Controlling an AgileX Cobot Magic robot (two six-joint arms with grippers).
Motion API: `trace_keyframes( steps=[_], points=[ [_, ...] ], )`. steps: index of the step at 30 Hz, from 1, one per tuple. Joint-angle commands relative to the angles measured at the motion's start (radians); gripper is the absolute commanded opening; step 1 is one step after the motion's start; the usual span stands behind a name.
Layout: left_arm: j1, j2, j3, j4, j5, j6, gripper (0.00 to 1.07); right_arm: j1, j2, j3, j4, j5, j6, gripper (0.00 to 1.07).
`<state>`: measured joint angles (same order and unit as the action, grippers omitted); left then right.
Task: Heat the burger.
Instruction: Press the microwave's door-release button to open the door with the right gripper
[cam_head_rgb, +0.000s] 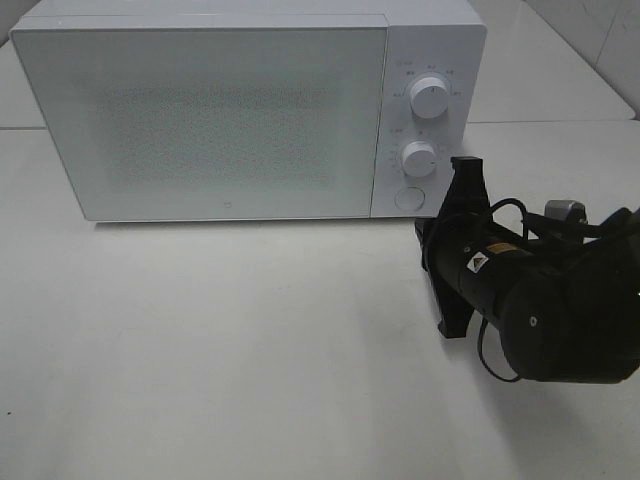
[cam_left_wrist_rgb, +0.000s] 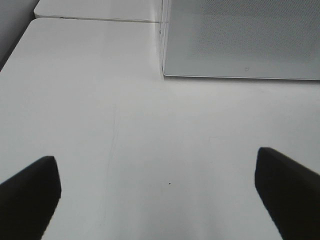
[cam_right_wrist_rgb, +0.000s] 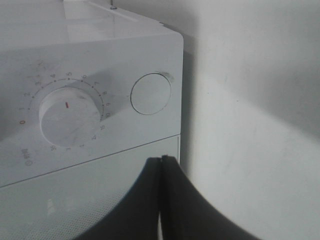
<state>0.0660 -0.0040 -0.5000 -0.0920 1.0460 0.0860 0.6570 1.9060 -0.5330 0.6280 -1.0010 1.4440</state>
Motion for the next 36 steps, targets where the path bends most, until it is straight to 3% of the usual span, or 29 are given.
trace_keyframes(
  steps=[1, 17, 36],
  points=[
    [0.001, -0.021, 0.003, -0.006, -0.008, -0.006, 0.98, -0.018, 0.010, -0.022, -0.026, 0.021, 0.021, 0.00],
    [0.001, -0.021, 0.003, -0.006, -0.008, -0.006, 0.98, -0.168, 0.105, -0.166, -0.244, 0.082, 0.097, 0.00],
    [0.001, -0.021, 0.003, -0.006, -0.008, -0.006, 0.98, -0.191, 0.223, -0.283, -0.266, 0.125, 0.117, 0.00]
  ],
)
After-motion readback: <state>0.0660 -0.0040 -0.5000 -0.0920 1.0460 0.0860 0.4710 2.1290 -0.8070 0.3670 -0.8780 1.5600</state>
